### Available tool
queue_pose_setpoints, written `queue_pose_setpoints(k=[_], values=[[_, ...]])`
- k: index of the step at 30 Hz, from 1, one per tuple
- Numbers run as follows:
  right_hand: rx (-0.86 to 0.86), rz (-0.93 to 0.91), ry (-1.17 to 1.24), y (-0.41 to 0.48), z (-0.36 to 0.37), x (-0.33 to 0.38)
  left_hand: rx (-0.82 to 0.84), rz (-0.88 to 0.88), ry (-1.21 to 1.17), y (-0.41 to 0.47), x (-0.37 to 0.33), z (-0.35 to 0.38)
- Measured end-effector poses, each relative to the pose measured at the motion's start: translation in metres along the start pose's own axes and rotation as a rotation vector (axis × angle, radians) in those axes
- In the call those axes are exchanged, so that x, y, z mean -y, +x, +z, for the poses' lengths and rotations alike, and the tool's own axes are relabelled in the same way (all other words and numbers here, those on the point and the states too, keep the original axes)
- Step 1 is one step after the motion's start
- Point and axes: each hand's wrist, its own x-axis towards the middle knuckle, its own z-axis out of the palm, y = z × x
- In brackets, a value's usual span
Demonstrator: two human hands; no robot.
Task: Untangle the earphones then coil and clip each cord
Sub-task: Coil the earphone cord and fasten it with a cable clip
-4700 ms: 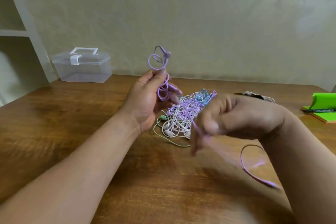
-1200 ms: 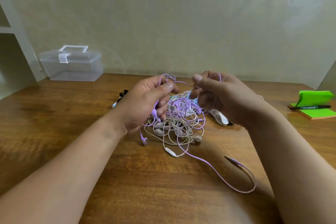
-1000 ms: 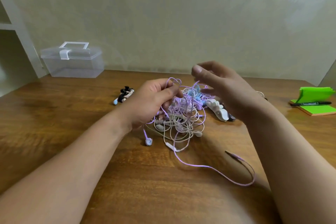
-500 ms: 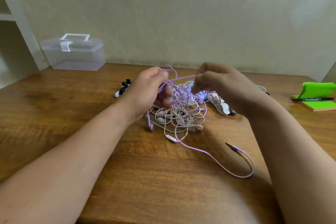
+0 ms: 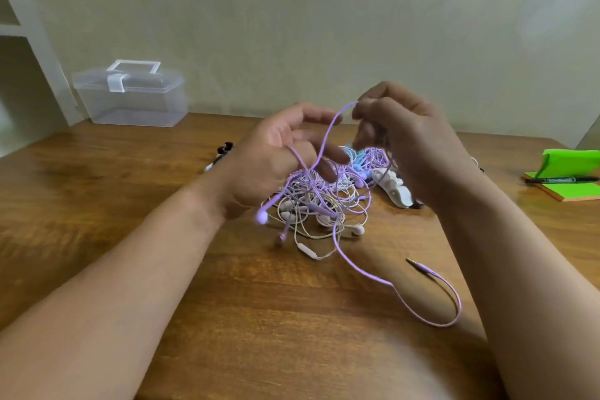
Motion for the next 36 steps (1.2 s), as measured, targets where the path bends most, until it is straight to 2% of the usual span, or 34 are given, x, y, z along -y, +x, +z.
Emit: queue_pose_setpoints(k=[4, 7, 9, 14, 15, 17, 20, 22, 24, 25, 27, 30, 31, 32, 34, 36], values=[[-0.129, 0.043, 0.02, 0.005, -0.008, -0.003, 0.383, -0.171, 0.165, -0.01, -0.002, -0.017], [-0.179, 0.072, -0.122, 0.004, -0.009, -0.009, 0.486, -0.205, 0.078, -0.012, -0.002, -0.015], [-0.176, 0.079, -0.23, 0.001, -0.004, -0.011, 0.4, -0.195, -0.002, -0.009, 0.003, -0.005], [-0.065, 0.157, -0.49, -0.006, -0.004, -0.005, -0.073, -0.068, -0.142, 0.004, 0.005, 0.001], [0.012, 0.186, -0.548, -0.008, -0.009, -0.001, -0.117, -0.048, -0.237, 0.005, 0.004, -0.002], [0.15, 0.23, -0.579, -0.012, -0.017, 0.006, -0.099, -0.04, -0.329, 0.003, -0.001, -0.005], [0.185, 0.161, -0.439, -0.014, -0.01, 0.013, -0.025, -0.08, -0.19, 0.002, -0.001, 0.002], [0.3, 0.112, -0.304, -0.015, 0.0, 0.013, 0.0, -0.089, -0.112, 0.002, 0.0, 0.006], [0.4, 0.082, -0.357, -0.016, 0.005, 0.012, 0.011, -0.092, -0.104, 0.002, 0.0, 0.006], [0.375, 0.051, -0.401, -0.014, 0.002, 0.012, 0.015, -0.103, -0.118, 0.001, -0.001, 0.004], [0.188, 0.038, -0.296, -0.008, -0.006, 0.013, 0.053, -0.135, -0.142, -0.002, -0.004, -0.004], [-0.143, 0.153, 0.39, 0.004, -0.027, 0.015, 0.11, -0.135, -0.115, -0.005, -0.003, -0.016], [-0.226, 0.172, 0.518, 0.007, -0.035, 0.013, 0.115, -0.131, -0.115, -0.005, -0.002, -0.019], [-0.272, 0.189, 0.533, 0.008, -0.041, 0.011, 0.109, -0.132, -0.117, -0.005, -0.001, -0.021], [-0.227, 0.244, 0.264, 0.007, -0.045, 0.006, 0.092, -0.139, -0.12, -0.005, 0.001, -0.023], [-0.089, 0.247, -0.292, 0.002, -0.044, -0.002, 0.103, -0.139, -0.113, -0.004, 0.0, -0.022]])
